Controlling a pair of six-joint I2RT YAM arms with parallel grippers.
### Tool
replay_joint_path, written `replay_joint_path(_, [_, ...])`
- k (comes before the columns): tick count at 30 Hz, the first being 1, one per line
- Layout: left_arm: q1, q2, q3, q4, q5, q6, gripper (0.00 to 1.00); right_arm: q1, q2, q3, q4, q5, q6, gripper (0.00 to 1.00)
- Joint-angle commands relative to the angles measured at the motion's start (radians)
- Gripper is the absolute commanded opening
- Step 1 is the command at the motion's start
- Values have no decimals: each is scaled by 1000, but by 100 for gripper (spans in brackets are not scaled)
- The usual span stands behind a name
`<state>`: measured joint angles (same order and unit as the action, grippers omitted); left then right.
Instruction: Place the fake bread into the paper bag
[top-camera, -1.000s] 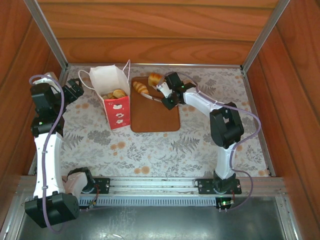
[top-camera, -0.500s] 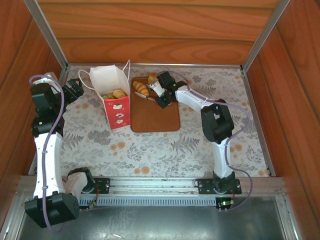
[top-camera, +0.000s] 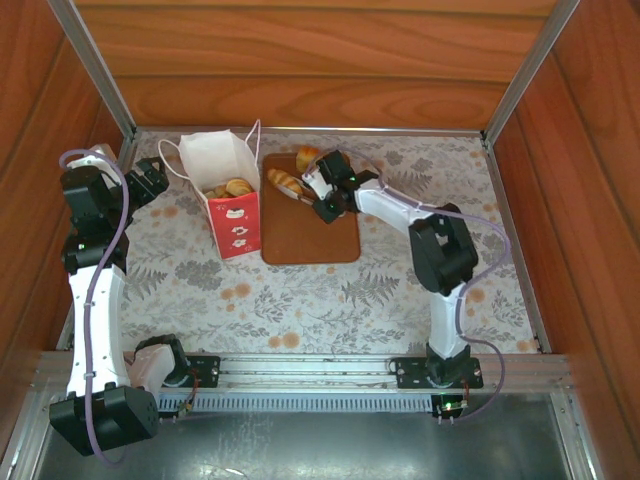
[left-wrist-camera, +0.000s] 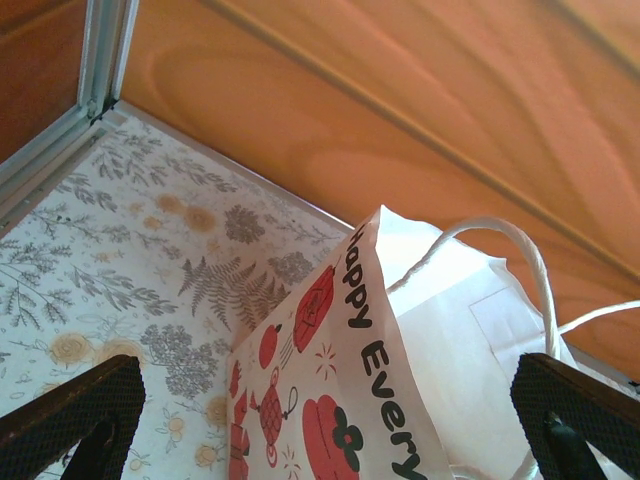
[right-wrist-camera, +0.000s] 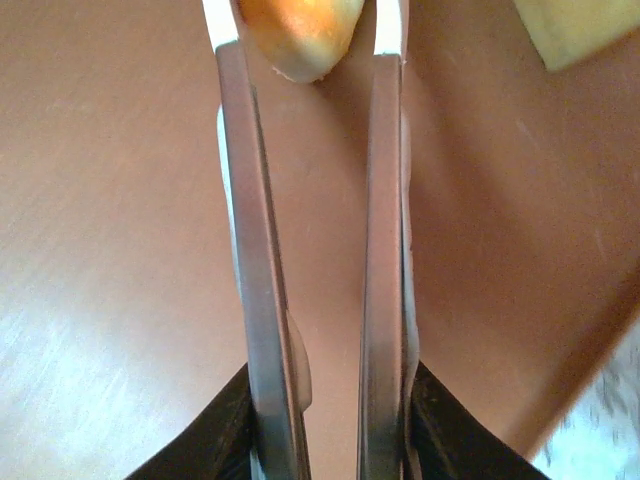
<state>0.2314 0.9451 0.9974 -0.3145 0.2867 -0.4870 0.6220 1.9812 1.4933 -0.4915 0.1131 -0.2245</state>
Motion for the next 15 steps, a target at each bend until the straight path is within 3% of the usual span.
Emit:
replay_joint_path(1, [-2, -12, 23, 1, 17, -7, 100, 8, -183, -118, 57, 4, 94, 7])
replay_joint_path(8, [-2, -3, 97, -66, 15, -56, 100, 10, -465, -365, 101, -8, 259, 3])
replay_joint_path(15, [-2, 50, 168, -175, 69, -78, 99, 12, -583, -422, 66, 6, 330, 0])
